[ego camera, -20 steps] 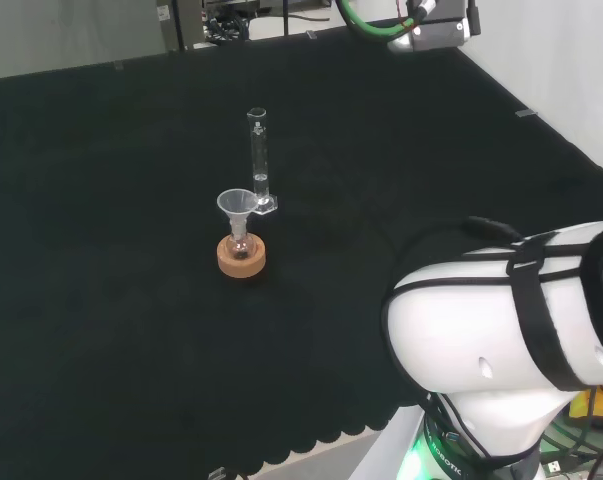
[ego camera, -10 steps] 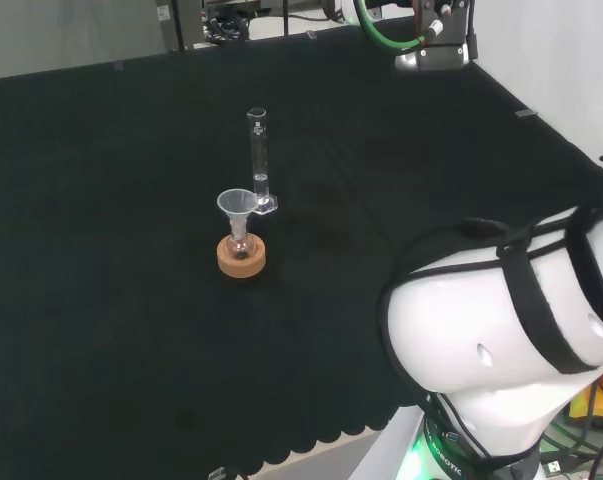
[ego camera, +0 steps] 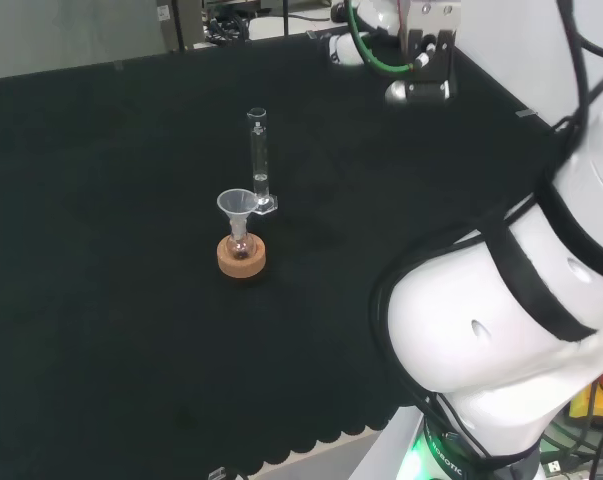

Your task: Pick up the graduated cylinder.

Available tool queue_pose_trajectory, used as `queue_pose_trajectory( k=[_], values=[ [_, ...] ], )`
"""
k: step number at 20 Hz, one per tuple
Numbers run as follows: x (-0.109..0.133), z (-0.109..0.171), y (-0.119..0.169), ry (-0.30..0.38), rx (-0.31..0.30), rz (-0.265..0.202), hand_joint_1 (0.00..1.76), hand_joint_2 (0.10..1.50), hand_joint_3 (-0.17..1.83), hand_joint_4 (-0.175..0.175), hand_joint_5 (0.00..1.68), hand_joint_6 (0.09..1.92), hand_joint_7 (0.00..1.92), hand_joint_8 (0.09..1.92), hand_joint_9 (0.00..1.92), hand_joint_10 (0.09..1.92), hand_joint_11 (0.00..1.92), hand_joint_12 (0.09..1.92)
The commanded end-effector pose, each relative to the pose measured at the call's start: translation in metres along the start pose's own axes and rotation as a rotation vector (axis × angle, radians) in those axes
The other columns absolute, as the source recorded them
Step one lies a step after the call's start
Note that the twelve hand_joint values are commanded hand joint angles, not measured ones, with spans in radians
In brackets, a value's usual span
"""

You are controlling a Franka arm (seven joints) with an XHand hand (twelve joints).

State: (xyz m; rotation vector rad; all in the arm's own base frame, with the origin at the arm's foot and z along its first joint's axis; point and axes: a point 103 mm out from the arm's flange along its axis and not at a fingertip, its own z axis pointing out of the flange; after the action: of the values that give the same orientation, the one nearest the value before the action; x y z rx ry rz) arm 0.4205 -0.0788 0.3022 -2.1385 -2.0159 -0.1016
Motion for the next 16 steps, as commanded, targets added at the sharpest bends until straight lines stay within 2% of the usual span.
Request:
queue_pose_trajectory(
  k=[1, 7, 11, 16],
  values=[
    [-0.009, 0.054, 0.045, 0.142, -0.048, -0.056, 0.36, 1.23, 0.01, -0.057, 0.32, 0.09, 0.11, 0.57, 0.3, 0.71, 0.08, 1.41],
    [-0.008, 0.085, 0.057, 0.228, -0.021, -0.101, 0.63, 1.12, -0.05, -0.06, 0.35, 0.09, 0.17, 0.61, 0.38, 0.71, 0.12, 1.4],
    [-0.005, 0.102, 0.061, 0.259, -0.01, -0.128, 0.68, 1.1, -0.07, -0.062, 0.36, 0.09, 0.18, 0.63, 0.4, 0.69, 0.14, 1.39],
    [-0.007, 0.121, 0.063, 0.3, 0.007, -0.141, 0.71, 1.08, -0.1, -0.065, 0.38, 0.09, 0.2, 0.65, 0.44, 0.67, 0.16, 1.38]
  ],
)
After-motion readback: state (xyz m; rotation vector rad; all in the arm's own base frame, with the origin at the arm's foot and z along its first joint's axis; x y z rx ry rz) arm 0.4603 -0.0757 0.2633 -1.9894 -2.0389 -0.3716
